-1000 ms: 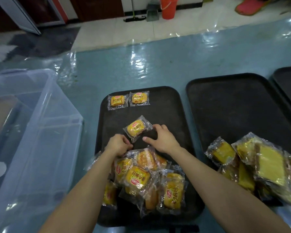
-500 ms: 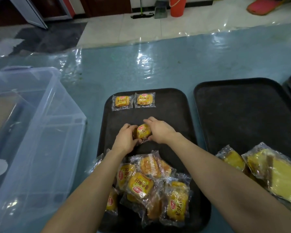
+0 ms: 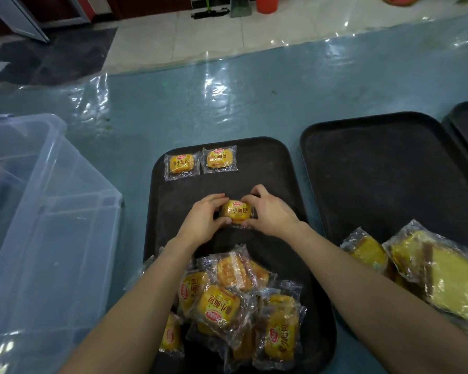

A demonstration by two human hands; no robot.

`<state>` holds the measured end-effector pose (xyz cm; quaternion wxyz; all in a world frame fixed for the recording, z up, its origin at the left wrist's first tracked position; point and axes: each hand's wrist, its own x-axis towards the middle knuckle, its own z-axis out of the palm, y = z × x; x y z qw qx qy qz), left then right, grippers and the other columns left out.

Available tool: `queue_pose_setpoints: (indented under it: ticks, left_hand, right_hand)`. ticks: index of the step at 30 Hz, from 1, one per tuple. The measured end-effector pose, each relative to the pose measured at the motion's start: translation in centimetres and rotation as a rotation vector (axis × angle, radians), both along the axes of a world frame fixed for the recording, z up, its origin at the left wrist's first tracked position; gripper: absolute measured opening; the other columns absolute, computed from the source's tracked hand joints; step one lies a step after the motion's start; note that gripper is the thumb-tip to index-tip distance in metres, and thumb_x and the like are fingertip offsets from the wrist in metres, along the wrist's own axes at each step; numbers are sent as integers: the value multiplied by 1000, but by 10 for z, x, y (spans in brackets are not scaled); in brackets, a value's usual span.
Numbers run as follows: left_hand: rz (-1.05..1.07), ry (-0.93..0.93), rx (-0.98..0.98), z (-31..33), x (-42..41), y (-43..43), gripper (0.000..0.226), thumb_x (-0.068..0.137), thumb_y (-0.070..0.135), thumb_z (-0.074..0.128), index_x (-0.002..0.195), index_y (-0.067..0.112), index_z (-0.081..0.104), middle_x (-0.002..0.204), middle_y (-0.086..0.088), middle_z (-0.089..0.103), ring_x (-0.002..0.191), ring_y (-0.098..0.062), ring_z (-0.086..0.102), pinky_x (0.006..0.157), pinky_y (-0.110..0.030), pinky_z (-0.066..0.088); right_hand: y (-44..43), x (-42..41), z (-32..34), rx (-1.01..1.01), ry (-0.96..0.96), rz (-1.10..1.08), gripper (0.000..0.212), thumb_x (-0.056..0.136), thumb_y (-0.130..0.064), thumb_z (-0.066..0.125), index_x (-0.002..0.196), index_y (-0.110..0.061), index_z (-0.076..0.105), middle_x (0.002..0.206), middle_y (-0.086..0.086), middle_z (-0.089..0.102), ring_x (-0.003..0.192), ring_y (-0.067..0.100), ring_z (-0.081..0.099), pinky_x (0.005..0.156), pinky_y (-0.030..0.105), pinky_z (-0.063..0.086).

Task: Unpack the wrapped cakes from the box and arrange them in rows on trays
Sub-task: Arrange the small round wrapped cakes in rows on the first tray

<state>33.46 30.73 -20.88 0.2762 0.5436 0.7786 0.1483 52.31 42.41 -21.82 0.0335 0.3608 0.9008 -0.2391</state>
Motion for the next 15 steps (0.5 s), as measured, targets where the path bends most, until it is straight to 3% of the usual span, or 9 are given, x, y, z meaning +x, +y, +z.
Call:
queue_pose_setpoints:
  ticks: [3,7,15]
  left_hand:
    - [-30,94,-23,-3,-9,-6,73,93,24,84,159,29,53,166,8,47,151,-19,44,126,-48,38]
    - [-13,127,-12,-4,-6,-7,79,92,24,85,162,26,48,167,7,47,149,-20,46,125,-46,39]
    - [-78,342,-10,-4,-3,-14,84,98,46,75,169,28,33,173,8,36,151,-20,41,124,-45,37]
  right_hand:
    - [-3,-1,1,33,4,-35,82,85,-52,85,154,-26,49,147,-5,42,110,20,65,89,39,61]
    - [-9,-12,5,53,31,-20,78,86,-44,85,152,-21,51,143,-4,47,110,23,67,88,41,61]
    - [-10,-5,9,90,-21,-15,76,88,-42,86,152,-21,51,142,-5,51,113,24,66,90,43,60]
